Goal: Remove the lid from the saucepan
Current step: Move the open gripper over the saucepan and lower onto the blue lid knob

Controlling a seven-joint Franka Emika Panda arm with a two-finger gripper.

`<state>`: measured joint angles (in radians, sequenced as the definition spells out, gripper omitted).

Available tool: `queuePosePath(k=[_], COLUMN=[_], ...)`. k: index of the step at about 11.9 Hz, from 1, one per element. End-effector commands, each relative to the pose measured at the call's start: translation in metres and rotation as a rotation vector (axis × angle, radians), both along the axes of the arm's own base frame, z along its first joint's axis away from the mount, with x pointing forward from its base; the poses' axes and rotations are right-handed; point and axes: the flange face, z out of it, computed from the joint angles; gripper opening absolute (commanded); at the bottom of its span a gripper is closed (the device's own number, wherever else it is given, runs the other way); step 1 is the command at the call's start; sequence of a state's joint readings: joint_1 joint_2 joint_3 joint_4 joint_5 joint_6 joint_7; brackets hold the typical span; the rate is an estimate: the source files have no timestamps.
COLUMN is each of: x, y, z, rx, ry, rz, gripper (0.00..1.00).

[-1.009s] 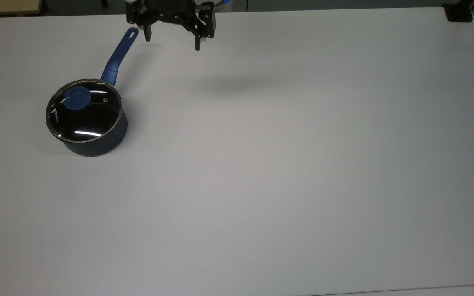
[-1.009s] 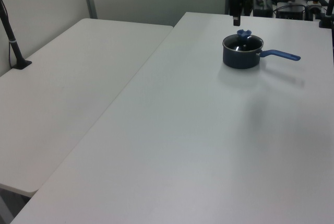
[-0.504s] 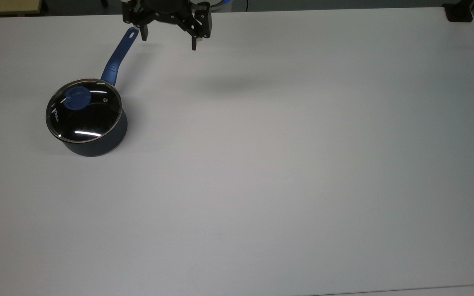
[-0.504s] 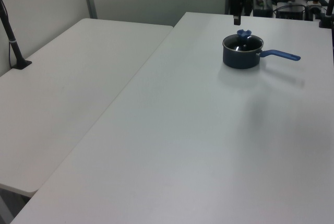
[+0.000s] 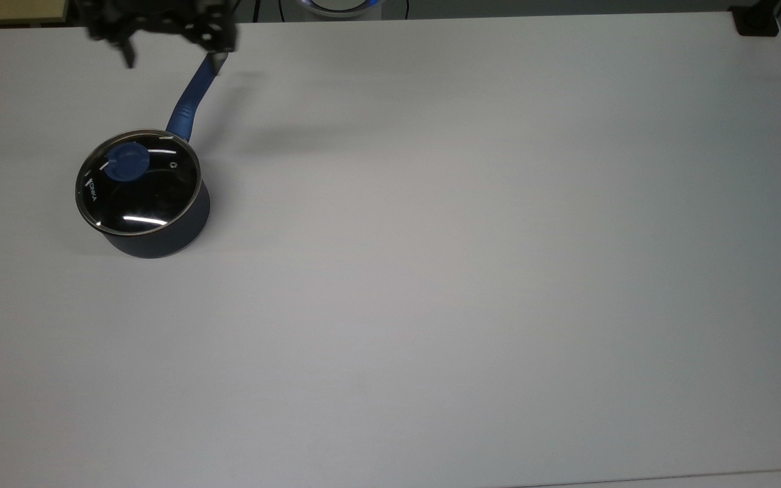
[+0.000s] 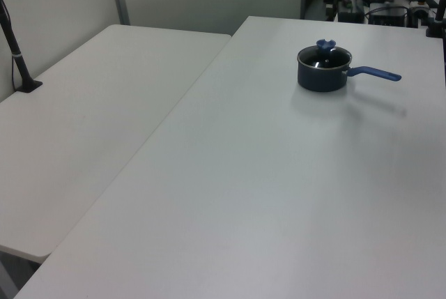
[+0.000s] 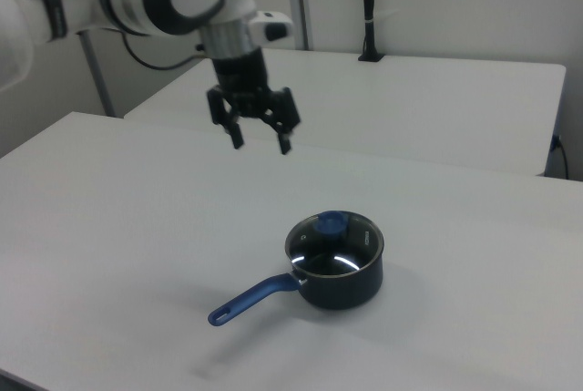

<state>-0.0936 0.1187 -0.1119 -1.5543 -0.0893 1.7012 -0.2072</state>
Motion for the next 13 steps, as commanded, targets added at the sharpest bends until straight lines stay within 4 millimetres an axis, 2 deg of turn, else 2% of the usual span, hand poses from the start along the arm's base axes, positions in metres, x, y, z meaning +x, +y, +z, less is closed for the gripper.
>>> queuePosePath(k=[1,2,5,8,9,13], x=[0.01,0.011,0.019,0.031,0.033,0.037], y=[-0.047,-0.064,-0.088,-0.093,-0.094,-0.093], z=[-0.024,-0.037,-0.074,-0.108,-0.119,-0.147], rx=[0.001,0.004,0.007,0.007,0.011,0.007], ry=[0.007,0.021,0.039,0.052,0.065,0.049], rz=[0.074,0.082,0.106,0.106,0.105,0.104], gripper=[1.0,1.0,1.0,1.0,0.97,0.9])
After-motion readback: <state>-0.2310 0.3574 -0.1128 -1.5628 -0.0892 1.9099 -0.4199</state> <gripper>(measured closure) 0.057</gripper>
